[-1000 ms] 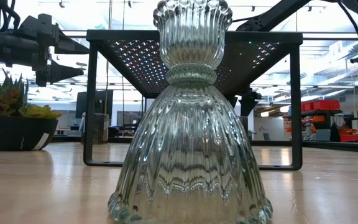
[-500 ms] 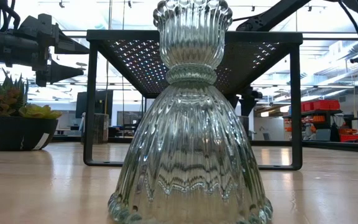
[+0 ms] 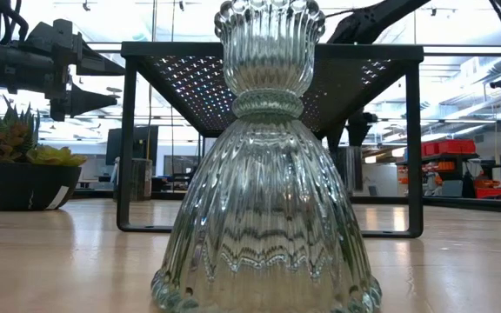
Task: Pick & Place candle stick holders
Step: Put the right silver scented candle on the shelf aligned with the silver scented candle
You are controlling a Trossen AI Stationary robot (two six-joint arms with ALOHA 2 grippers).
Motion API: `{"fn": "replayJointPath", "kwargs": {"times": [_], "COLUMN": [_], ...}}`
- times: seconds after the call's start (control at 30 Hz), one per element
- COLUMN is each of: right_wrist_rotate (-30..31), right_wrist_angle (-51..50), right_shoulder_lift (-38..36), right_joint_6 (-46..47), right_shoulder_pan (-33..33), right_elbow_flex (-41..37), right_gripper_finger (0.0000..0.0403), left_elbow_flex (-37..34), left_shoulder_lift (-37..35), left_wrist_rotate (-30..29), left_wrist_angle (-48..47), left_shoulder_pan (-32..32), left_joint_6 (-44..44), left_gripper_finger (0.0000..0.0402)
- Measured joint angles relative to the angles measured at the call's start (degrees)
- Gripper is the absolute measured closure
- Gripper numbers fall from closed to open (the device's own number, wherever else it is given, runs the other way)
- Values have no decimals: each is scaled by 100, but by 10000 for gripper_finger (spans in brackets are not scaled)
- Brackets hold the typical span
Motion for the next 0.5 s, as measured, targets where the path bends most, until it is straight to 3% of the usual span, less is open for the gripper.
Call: {"fn": "replayJointPath", "kwargs": {"times": [0.23,0.5], "right_wrist_rotate": [-3,62], "right_wrist_angle": [-706,-2171], "right_shoulder_lift": [-262,-294], "right_joint_6": [-199,-437], "right_shoulder_pan": [-2,64], "right_elbow_flex": [828,2662], "right_gripper_finger": [78,78], "left_elbow_flex": [0,0], "left_shoulder_lift": [0,0], "left_wrist_rotate": [0,0], "left_wrist_angle": [0,0], "left_shoulder_pan": [0,0], "left_joint_6": [0,-1], "left_gripper_finger": [3,3]}}
